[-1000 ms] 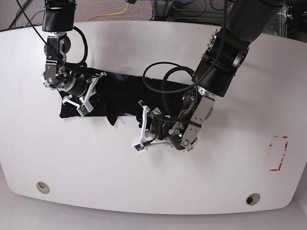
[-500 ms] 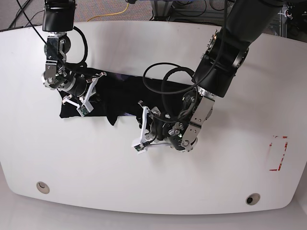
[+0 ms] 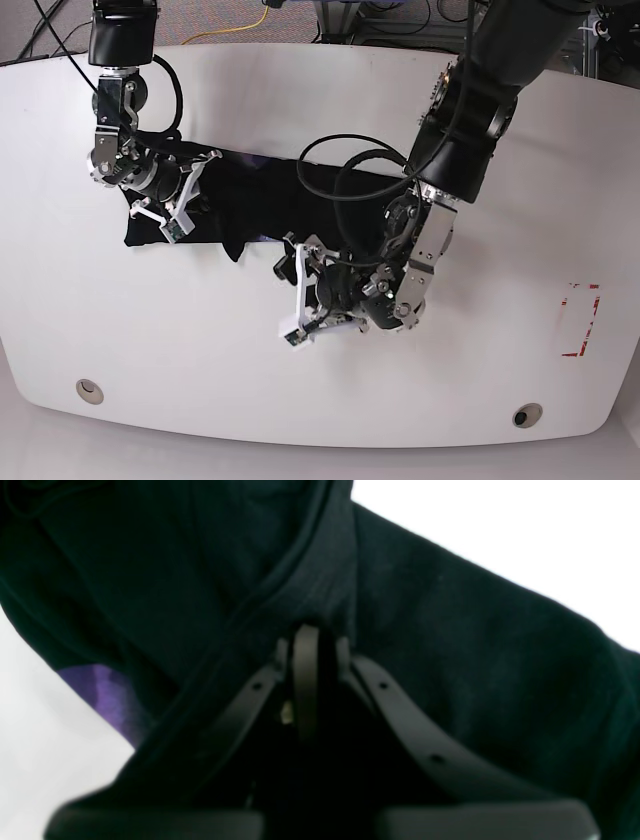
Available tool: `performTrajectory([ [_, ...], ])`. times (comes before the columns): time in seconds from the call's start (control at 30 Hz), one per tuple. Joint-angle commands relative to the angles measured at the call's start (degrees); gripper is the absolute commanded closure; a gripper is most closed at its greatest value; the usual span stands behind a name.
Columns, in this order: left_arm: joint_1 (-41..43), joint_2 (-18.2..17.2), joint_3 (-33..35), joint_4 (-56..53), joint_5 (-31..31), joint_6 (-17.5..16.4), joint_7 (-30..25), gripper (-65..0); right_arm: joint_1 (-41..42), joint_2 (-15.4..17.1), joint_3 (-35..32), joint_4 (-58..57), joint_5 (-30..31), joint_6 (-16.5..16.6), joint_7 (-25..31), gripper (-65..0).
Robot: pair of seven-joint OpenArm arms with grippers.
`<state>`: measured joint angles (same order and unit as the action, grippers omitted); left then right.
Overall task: Layout the t-shirt on the table in an organized manner, then fold the t-shirt properly
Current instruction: 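Drag the held strip end with the left gripper away from the right gripper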
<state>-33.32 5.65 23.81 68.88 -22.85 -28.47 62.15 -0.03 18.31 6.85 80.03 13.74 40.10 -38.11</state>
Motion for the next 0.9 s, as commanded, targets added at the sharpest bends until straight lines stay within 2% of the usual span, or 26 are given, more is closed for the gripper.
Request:
performTrajectory([
  [0.0,-1.4,0.7,-1.2,4.9,-2.3,-0.1,2.2,-32.4,-0.5,0.6,-0.2,-0.6,-3.2,-0.1,-4.5,-4.3],
  [0.13,0.7,-0.2,-4.7,12.7,-6.6,-0.1,6.7,-32.4,-0.5,0.6,-0.2,-0.6,-3.2,-0.1,-4.5,-4.3],
  [0.27,4.0,-4.6,-6.1,17.2,-9.5,-0.6,8.0,-32.2,-0.5,0.6,-0.2,-0.6,-3.2,-0.1,-4.5,-4.3],
  [0.33,5.8,-7.4,-6.0,18.5,-10.6,-2.4,8.0,-32.1,-0.5,0.6,-0.2,-0.6,-3.2,-0.1,-4.5,-4.3],
  [0.47,8.9,-10.2,-6.0,20.0,-11.2,-5.9,7.8,-31.9,-0.5,0.6,-0.2,-0.6,-3.2,-0.1,-4.5,-4.3],
  [0.63,12.4,-12.0,-6.1,21.1,-9.4,-7.5,5.1,-31.9,-0.5,0.6,-0.2,-0.6,-3.2,-0.1,-4.5,-4.3],
  [0.87,13.7,-11.8,-3.9,16.1,-5.8,-7.6,-0.9,-31.9,-0.5,0.4,-0.2,-0.6,-3.2,-0.1,-4.5,-4.3],
])
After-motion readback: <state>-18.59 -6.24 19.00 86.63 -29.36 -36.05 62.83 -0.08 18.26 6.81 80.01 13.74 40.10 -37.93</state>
